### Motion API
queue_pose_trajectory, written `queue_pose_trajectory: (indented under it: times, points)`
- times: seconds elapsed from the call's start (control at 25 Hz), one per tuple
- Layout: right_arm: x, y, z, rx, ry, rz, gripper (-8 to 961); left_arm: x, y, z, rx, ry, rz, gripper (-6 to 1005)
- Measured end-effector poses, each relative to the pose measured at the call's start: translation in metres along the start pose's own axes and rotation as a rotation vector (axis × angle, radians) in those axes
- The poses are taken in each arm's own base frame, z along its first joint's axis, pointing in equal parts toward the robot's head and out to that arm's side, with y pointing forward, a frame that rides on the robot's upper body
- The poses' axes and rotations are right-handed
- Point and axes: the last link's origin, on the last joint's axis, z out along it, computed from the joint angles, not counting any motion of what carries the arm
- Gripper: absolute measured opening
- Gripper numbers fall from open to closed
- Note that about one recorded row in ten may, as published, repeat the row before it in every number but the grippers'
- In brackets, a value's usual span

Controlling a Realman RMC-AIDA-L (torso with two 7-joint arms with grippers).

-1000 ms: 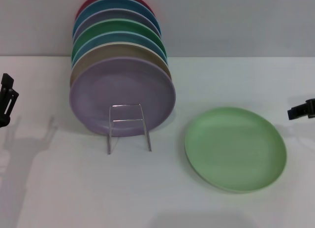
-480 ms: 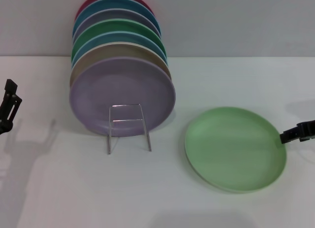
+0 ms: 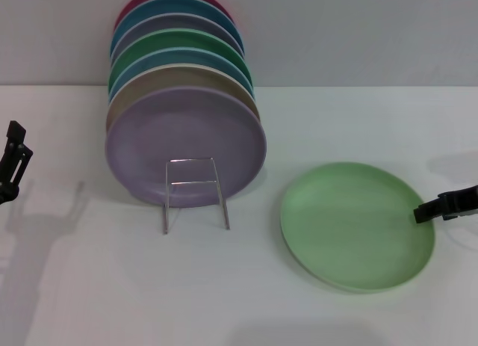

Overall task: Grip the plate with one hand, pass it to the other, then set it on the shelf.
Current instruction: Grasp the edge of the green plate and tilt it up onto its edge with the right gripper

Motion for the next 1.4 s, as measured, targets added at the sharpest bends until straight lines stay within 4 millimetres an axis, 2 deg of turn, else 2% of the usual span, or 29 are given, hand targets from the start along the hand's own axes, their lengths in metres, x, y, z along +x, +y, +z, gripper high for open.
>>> queue_pose_trajectory:
  times: [0.32, 0.52, 0.84, 1.28, 1.4]
  points:
    - [-0.004, 0.004, 0.007, -0.007, 0.006, -0.005, 528, 0.0, 0.001, 0.001, -0.003, 0.003, 0.003, 834]
    - [-0.004, 0.003, 0.008, -0.004, 0.013, -0.006, 412, 0.0, 0.001, 0.002, -0.003, 0.004, 0.004, 832]
    - [-0.005, 0.002, 0.01, 0.0, 0.018, -0.016, 318, 0.001, 0.001, 0.002, -0.005, 0.006, 0.005, 829]
    - [-0.005, 0.003, 0.013, -0.002, 0.032, -0.025, 289, 0.001, 0.001, 0.003, -0.007, 0.008, 0.005, 825]
    - [-0.006, 0.004, 0.013, -0.004, 0.032, -0.027, 204, 0.001, 0.001, 0.003, -0.007, 0.009, 0.004, 823]
